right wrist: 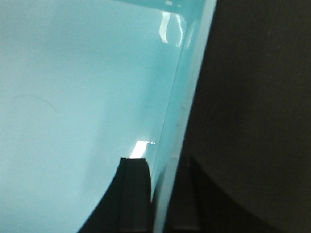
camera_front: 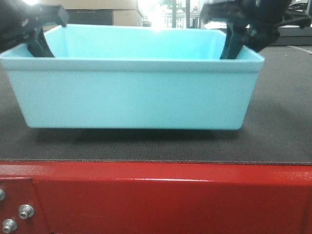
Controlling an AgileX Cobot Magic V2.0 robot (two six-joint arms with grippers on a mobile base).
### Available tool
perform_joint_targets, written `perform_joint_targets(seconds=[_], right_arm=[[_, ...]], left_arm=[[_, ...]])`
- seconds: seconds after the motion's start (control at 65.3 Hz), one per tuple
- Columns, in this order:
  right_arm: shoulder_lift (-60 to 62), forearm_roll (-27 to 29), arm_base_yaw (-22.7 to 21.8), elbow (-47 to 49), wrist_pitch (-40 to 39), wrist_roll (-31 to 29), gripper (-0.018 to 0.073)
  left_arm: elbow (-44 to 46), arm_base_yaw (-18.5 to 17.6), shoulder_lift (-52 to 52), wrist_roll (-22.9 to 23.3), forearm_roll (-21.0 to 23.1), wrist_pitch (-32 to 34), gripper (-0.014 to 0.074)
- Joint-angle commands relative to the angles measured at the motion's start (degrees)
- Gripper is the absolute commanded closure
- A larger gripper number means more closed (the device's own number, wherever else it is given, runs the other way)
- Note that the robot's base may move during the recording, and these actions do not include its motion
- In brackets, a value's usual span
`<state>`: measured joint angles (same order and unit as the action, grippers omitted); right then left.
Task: Fetch blue bin and place on conveyor start
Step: 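Open both grippers and lift them off the bin rim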
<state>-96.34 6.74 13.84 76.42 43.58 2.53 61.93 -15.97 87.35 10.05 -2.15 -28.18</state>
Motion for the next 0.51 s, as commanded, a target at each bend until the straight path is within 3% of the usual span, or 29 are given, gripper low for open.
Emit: perform_joint_targets(seconds=[0.0, 0.107, 0.276, 0.337, 0.49], right_arm=[[-0.2, -3.1, -0.6, 0.1, -1.7, -1.5, 0.0638], [-0.2, -3.1, -0.6, 0.1, -1.7, -1.5, 0.0435], [0.3, -3.1, -0.6, 0.1, -1.7, -1.5, -0.0015], [1.2, -3.1, -0.6, 0.1, -1.4, -1.5, -0.0008], [5.6, -3.5, -1.1, 0.1, -1.6, -1.5, 0.0032]], left_arm=[[0.1, 0.2, 0.4, -0.5, -1.0, 2.2, 0.0606], [0.2, 0.2, 0.6, -0.5, -1.0, 2.2, 0.0407], [2.2, 0.2, 0.3, -0.5, -1.0, 0.5, 0.0039], [3.8, 0.2, -0.1, -0.5, -1.0, -1.5, -0.0027], [7.3, 0.2, -2.9, -0.5, -3.2, -6.9, 0.0013]])
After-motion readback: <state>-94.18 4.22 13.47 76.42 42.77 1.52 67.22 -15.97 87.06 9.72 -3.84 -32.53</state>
